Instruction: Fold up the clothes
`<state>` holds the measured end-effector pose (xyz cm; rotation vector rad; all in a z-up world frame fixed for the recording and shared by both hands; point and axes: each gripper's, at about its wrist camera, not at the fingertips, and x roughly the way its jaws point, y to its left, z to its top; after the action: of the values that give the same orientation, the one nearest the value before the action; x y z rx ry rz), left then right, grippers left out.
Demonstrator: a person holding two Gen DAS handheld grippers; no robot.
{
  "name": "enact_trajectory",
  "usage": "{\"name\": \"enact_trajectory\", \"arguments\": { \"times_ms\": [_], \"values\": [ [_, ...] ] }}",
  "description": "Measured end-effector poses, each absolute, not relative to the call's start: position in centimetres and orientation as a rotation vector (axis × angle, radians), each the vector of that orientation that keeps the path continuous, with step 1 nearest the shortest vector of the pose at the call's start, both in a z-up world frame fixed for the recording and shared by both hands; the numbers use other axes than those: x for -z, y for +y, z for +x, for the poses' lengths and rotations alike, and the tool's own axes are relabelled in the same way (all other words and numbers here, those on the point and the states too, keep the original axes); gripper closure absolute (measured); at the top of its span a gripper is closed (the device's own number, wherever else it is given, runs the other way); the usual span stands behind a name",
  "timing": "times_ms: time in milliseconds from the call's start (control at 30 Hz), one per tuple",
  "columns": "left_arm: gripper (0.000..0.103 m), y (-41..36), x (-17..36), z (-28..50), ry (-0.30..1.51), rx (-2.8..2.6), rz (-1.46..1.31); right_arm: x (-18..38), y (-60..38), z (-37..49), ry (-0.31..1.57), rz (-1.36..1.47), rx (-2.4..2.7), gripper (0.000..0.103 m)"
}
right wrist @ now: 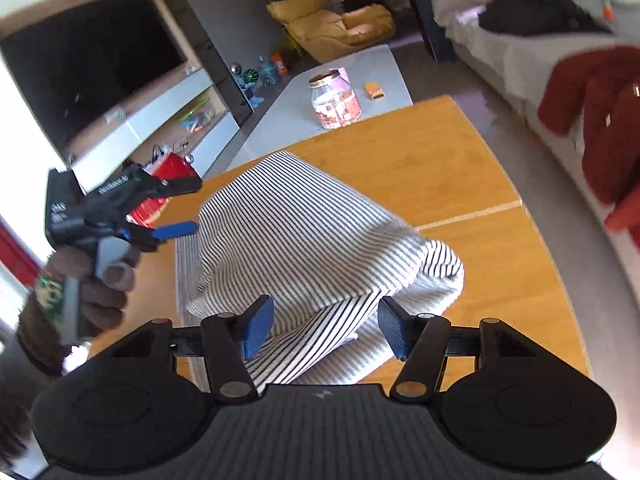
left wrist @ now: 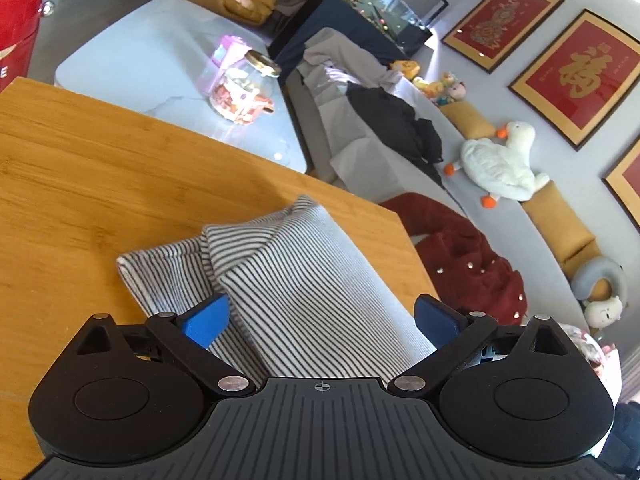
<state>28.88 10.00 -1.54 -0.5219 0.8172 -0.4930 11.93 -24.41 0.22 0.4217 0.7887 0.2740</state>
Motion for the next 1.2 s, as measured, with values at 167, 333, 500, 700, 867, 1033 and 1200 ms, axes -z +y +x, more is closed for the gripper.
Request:
{"name": "enact_trajectory", "arguments": {
  "times_ms": [167, 333, 500, 700, 867, 1033, 1200],
  "values": [
    [0.003, 9.5, 3.3, 31.3, 0.841, 0.425, -0.51, 2.0, -25.2, 12.1, 0.88, 0.686, -0.297, 0.044],
    [0.003, 9.1, 3.6, 31.6, 0.833, 0.441, -0.524, 3.9, -23.9, 13.5, 0.894, 0.692, -0.279, 0.044],
    [0.031, 8.3, 3.5, 31.5, 0.828, 0.402, -0.469, 3.7, -22.1, 14.0, 0.836, 0.54, -0.247, 0.068],
    [0.085, 8.2, 2.2, 30.2, 0.788, 0.4, -0.373, 1.6, -21.3, 13.2, 0.754, 0.445, -0.279, 0.085],
    [0.086, 8.9, -0.4, 28.6, 0.714, 0.442, -0.351, -0.5, -21.1, 12.8, 0.694, 0.408, -0.315, 0.086],
    [0.086, 9.5, -2.4, 26.6, 0.666, 0.468, -0.333, -2.3, -20.4, 12.3, 0.667, 0.39, -0.351, 0.087],
    [0.093, 10.9, -4.6, 24.5, 0.611, 0.489, -0.354, -4.7, -19.8, 11.6, 0.626, 0.371, -0.392, 0.087]
  ]
}}
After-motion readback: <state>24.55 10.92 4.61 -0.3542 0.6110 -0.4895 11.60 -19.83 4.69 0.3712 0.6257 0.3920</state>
